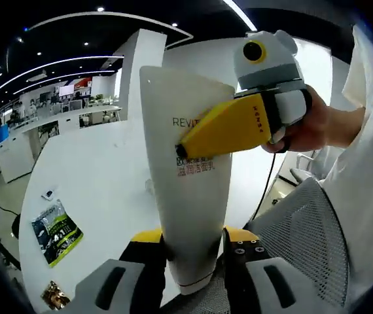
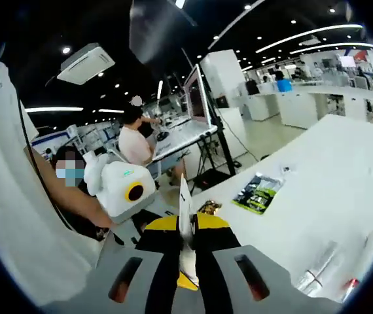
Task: Arrange the skincare products in the storage area until every visible bottle or jar stands upright without overlapping.
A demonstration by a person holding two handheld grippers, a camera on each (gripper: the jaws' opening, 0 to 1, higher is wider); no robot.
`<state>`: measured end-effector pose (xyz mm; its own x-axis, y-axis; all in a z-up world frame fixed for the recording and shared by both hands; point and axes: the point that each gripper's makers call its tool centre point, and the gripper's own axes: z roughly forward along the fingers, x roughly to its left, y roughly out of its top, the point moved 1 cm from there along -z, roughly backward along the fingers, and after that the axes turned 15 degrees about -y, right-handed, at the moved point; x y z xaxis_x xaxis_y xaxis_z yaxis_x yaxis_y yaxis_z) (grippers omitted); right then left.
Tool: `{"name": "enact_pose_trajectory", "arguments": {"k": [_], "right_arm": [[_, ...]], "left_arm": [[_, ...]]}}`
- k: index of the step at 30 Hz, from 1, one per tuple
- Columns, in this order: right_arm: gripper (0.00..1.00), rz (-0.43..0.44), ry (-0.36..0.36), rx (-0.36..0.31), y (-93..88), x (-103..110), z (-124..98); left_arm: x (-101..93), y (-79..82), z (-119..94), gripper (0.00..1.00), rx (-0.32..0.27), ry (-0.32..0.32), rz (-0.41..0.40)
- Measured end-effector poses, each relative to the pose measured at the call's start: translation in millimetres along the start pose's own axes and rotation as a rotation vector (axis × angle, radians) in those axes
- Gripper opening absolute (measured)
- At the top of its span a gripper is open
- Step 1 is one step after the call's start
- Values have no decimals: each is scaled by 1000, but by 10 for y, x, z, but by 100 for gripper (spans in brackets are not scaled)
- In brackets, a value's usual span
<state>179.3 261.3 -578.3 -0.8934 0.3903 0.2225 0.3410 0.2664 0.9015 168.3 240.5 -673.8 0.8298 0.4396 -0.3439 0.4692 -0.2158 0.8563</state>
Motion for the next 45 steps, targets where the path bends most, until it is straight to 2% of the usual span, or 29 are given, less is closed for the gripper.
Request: {"name": "enact_pose_trajectory", "arguments": {"k": [1, 3, 4, 5, 6, 8, 10, 12, 13, 16, 20, 23, 25, 27, 30, 31, 37, 40, 43, 45], "right_arm": [[5, -32, 60, -10, 28, 73, -27], [5, -33, 103, -2, 37, 117, -61], [5, -67, 173, 0, 33, 200, -102], [5, -109, 184, -13, 34, 214, -107], [5, -110, 210, 21, -16, 248, -128], [5, -149, 248, 28, -40, 290, -143], [5, -140, 270, 43, -63, 317, -145], [5, -145, 285, 48, -90, 327, -132], [5, -137, 293, 62, -116, 328, -126], [6, -131, 292, 55, -132, 330, -105], [7, -109, 300, 62, -137, 315, -98], [8, -111, 302, 90, -181, 311, -105], [10, -92, 299, 156, -263, 290, -108], [11, -129, 300, 211, -326, 299, -133], [11, -231, 284, 258, -379, 302, -157], [11, -241, 280, 265, -383, 300, -155], [12, -434, 265, 409, -549, 275, -178], [11, -505, 255, 451, -587, 257, -181], [9, -498, 251, 497, -615, 262, -181], [7, -538, 259, 506, -647, 258, -191]], "left_arm": [[-5, -7, 9, 35, 1, -18, 15], [-38, -49, 32, 35, 20, -51, 17], [-56, -70, 45, 35, 33, -67, 21], [-94, -61, 65, 36, 27, -90, 22], [-106, -64, 69, 36, 35, -99, 37], [-184, -72, 100, 35, 49, -132, 57], [-252, -79, 112, 34, 59, -166, 66], [-319, -115, 133, 28, 77, -211, 53], [-377, -151, 144, 27, 93, -246, 18], [-307, -156, 126, 26, 105, -210, 44], [-316, -174, 129, 23, 113, -206, 38], [-322, -214, 134, 22, 139, -206, 38], [-324, -281, 142, 21, 180, -198, 43], [-351, -318, 167, 20, 203, -201, 51], [-361, -337, 181, 20, 218, -203, 47], [-355, -347, 180, 19, 226, -197, 51], [-352, -448, 200, 19, 289, -177, 56], [-322, -483, 199, 19, 308, -161, 64], [-311, -515, 205, 19, 325, -150, 83], [-314, -548, 221, 20, 337, -148, 87]]}}
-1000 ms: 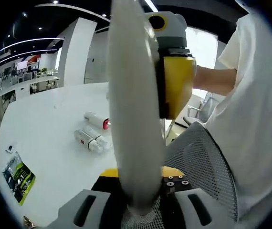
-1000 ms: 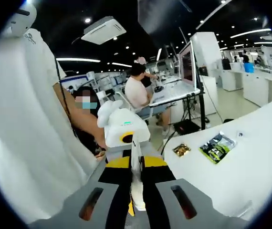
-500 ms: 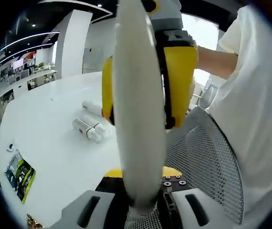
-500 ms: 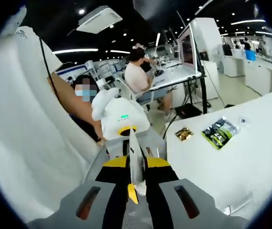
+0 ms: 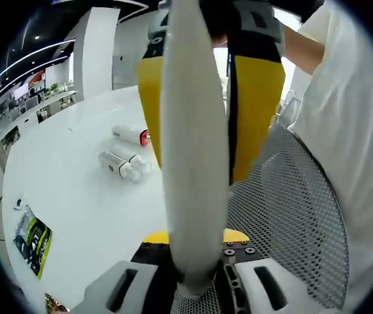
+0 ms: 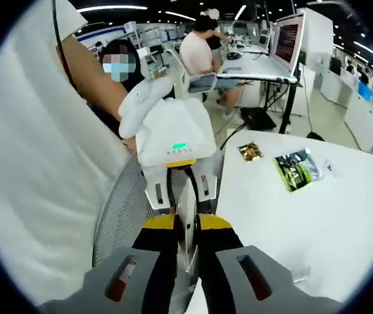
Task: Arrange the skincare products in the storage area until every visible bottle or jar stands upright without overlapping.
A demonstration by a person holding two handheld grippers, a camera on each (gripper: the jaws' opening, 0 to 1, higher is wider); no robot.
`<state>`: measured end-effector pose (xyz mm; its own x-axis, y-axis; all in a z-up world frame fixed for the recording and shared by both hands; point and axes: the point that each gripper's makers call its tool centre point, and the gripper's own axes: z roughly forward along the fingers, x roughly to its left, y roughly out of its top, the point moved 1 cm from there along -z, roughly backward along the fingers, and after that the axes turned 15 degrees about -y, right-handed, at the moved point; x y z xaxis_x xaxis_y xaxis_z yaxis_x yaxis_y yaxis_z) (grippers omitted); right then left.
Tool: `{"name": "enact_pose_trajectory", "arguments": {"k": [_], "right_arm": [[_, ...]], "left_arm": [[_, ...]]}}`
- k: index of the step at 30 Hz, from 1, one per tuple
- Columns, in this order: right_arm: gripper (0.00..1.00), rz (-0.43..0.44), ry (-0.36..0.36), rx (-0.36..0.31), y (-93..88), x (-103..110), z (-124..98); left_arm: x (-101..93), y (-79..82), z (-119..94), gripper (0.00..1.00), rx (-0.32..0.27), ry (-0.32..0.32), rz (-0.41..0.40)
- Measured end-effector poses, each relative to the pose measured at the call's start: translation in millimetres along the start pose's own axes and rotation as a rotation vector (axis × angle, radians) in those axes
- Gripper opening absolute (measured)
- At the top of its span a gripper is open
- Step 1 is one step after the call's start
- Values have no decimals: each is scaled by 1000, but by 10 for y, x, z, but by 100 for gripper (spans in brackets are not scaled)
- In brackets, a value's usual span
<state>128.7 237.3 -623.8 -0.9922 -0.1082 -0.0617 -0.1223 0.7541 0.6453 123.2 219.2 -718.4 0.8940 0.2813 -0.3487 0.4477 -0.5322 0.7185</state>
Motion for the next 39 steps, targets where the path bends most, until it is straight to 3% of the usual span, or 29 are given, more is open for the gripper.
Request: {"name": "enact_pose_trajectory", "arguments": {"k": [4, 11, 16, 20, 23, 25, 27, 30, 35, 39], "right_arm": [[5, -42, -15, 12, -1, 6, -8], [4, -95, -36, 7, 27, -70, -51], [4, -113, -67, 24, -18, -266, -143], [4, -100, -93, 19, -26, -462, -237], [4, -99, -124, 21, -27, -622, -294], [4, -92, -149, 20, -19, -745, -340], [4, -80, -169, 15, -9, -874, -390], [5, -67, -193, 11, -1, -1028, -445], [5, -54, -256, 22, 2, -1347, -556], [5, -41, -287, 23, 10, -1583, -626]], "left_arm": [[27, 10, 7, 23, -5, 10, 19], [150, 55, -57, 26, -11, 93, 48], [344, 70, -230, 32, -58, 182, -47], [524, -30, -438, 34, -2, 259, -16], [679, -232, -581, 34, 78, 328, 0], [729, -347, -590, 34, 98, 344, 1], [770, -485, -601, 34, 173, 369, -7], [756, -515, -488, 34, 241, 338, 80], [767, -520, -478, 33, 213, 349, 32], [778, -599, -453, 33, 247, 350, 27]]}}
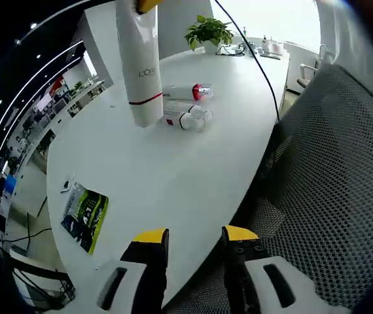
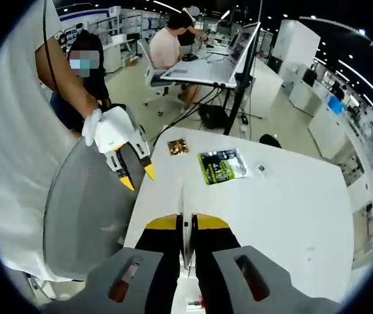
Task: Arrange the skincare products in the storage area until every visible bottle or jar stands upright without overlapping.
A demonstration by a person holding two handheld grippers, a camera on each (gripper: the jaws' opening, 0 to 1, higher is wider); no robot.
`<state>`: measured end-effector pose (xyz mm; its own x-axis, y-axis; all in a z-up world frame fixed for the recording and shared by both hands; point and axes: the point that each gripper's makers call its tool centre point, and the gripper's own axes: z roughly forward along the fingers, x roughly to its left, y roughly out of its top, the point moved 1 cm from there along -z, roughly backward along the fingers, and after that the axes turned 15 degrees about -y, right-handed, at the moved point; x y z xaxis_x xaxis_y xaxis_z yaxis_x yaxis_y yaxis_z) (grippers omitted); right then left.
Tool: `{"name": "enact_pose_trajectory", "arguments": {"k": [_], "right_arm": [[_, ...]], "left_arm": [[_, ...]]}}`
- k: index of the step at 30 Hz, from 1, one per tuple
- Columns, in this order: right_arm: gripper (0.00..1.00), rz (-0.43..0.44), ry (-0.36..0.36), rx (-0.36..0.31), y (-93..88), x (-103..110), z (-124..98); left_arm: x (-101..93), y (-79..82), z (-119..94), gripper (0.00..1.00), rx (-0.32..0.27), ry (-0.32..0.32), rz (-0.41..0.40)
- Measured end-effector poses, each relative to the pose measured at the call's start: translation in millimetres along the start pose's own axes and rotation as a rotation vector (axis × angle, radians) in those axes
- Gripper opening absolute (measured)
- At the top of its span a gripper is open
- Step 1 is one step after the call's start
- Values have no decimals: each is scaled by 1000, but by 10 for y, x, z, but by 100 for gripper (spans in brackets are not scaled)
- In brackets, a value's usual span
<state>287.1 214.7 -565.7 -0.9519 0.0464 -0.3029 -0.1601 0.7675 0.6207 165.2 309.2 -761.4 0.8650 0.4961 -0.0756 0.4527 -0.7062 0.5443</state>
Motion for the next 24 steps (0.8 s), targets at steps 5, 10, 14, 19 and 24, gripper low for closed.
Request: {"name": "enact_pose_trajectory", "arguments": {"k": [5, 10, 14, 19, 24], "right_arm": [[5, 3, -42, 12, -37, -284, 61], [5, 7, -60, 28, -107, -442, 155], [5, 19, -65, 40, -173, -542, 269], [5, 26, -74, 54, -275, -679, 414], [5, 56, -82, 62, -372, -845, 533]], "left_arm": [[8, -49, -3, 33, 21, 2, -14], [45, -90, -3, 33, 34, 20, -18], [54, -104, 1, 32, 33, 21, -24], [69, -122, 8, 31, 35, 24, -29], [75, -137, 11, 30, 36, 22, -33]]}}
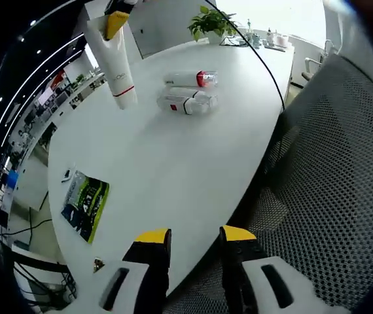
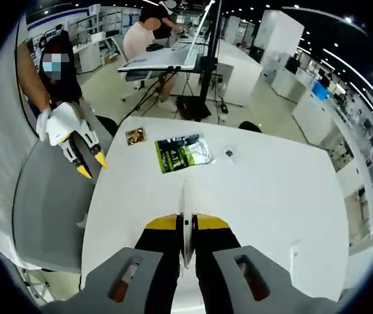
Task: Arrange the skincare products in the storage area until every visible bottle or jar stands upright without overlapping.
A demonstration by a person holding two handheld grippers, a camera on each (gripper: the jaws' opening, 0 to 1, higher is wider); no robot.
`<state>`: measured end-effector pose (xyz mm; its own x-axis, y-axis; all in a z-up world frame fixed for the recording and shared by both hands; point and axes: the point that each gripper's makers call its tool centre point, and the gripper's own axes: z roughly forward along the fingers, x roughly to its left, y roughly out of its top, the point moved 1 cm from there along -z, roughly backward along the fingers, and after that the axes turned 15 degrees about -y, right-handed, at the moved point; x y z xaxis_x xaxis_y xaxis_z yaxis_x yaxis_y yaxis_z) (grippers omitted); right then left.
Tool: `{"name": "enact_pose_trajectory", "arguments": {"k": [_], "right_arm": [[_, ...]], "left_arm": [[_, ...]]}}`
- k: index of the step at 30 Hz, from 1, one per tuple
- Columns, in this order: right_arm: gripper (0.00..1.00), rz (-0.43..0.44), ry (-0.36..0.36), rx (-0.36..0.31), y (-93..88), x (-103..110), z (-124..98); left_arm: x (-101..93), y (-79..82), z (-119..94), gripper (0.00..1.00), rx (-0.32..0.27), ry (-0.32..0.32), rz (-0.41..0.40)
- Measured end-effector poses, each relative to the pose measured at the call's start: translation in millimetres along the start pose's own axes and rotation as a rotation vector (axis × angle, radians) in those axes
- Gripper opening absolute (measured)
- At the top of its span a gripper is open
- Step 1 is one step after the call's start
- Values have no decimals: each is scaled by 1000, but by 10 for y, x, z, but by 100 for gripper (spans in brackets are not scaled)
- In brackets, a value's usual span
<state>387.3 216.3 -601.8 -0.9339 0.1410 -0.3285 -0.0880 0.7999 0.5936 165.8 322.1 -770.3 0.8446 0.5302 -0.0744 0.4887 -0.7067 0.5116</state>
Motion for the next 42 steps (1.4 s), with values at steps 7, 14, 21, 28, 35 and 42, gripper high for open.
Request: {"name": "enact_pose_trajectory", "arguments": {"k": [7, 14, 21, 28, 35, 42], "right_arm": [[5, 51, -11, 3, -88, -217, 137], [5, 82, -22, 4, -177, -373, 246], [5, 129, -27, 18, -353, -572, 325], [5, 140, -19, 50, -501, -703, 378], [5, 115, -1, 105, -642, -823, 377], [5, 89, 15, 148, -775, -869, 388]], "left_arm": [[4, -34, 5, 29, 8, -4, -9], [9, -80, 17, 27, 22, -7, -16], [12, -82, 12, 27, 21, -7, -17], [12, -99, 12, 26, 28, -9, -17], [7, -116, 12, 26, 37, -12, -20], [12, -135, 18, 26, 43, -10, -22]]}}
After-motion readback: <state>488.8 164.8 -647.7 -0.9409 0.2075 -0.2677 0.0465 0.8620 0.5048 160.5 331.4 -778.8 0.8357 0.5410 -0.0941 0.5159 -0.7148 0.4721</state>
